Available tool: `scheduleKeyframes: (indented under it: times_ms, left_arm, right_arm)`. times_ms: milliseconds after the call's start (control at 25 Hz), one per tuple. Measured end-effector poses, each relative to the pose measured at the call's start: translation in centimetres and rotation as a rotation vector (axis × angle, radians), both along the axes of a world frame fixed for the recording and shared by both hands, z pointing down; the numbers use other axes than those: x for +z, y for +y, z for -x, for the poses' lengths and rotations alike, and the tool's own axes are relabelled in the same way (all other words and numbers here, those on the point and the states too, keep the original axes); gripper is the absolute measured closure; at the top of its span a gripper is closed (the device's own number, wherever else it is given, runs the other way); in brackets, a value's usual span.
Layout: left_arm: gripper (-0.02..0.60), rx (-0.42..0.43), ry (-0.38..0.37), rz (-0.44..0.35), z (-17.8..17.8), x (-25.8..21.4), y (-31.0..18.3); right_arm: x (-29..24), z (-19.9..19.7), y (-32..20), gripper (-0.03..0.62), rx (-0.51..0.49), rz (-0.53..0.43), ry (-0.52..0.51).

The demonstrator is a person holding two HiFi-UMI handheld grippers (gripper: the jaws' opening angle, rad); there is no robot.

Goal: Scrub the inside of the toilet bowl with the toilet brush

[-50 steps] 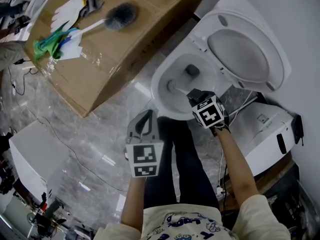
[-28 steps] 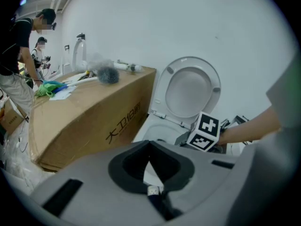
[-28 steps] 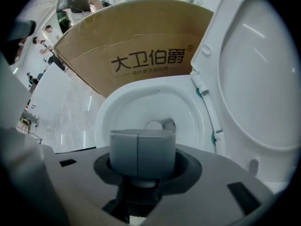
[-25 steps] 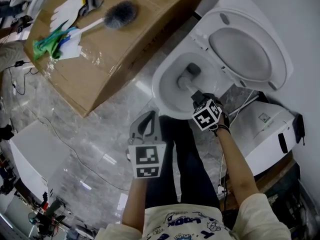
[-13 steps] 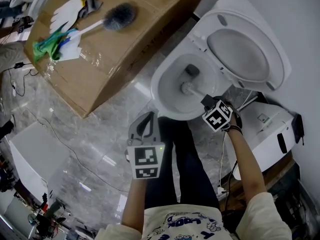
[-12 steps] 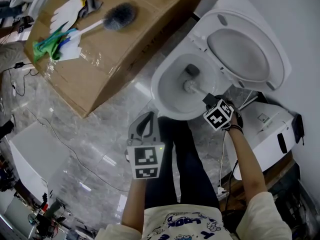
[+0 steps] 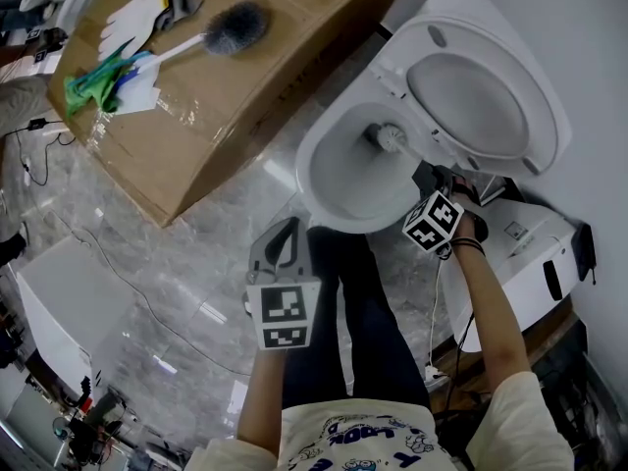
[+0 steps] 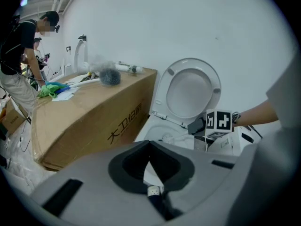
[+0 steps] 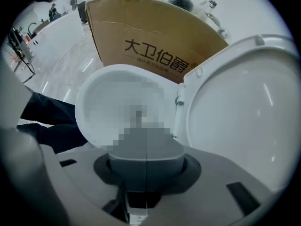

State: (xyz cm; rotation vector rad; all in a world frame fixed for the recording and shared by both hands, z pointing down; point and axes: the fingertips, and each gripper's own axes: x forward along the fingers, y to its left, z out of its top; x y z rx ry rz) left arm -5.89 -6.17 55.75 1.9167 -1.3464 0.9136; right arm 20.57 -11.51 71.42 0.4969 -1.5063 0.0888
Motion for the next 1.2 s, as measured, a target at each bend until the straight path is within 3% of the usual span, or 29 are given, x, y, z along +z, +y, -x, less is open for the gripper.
scheduleKeyframes:
  times_ms: [160, 400, 760, 1000, 1200]
  left_arm:
    - [0.58, 0.002, 0.003, -0.005, -0.2, -0.1, 0.1]
    - [0.58, -0.001, 0.0, -0.019, 0.3, -0.6, 0.1]
    - [0.58, -0.007, 0.0, -0.05, 0.5, -1.9, 0.3]
    - [0.58, -0.023, -0.009, -0.077, 1.2, -3.1, 0.3]
    - [0.58, -0.026, -0.004, -0.117, 1.2, -4.9, -0.3]
  right_arm:
    - [0.9, -0.9, 1.3, 0.427, 0.046, 0.051, 0.009]
    - [1.1, -1.3, 3.8, 0.427, 0.268, 0.109, -0.069]
    - [1.3, 4.6, 7.5, 0.427, 0.599, 0.294, -0.325]
    - [-1.3, 7.2, 6.1, 0.427, 0.669, 0.195, -0.41]
    - [-4.9, 6.4, 4.5, 0.427, 0.727, 0.106, -0.446]
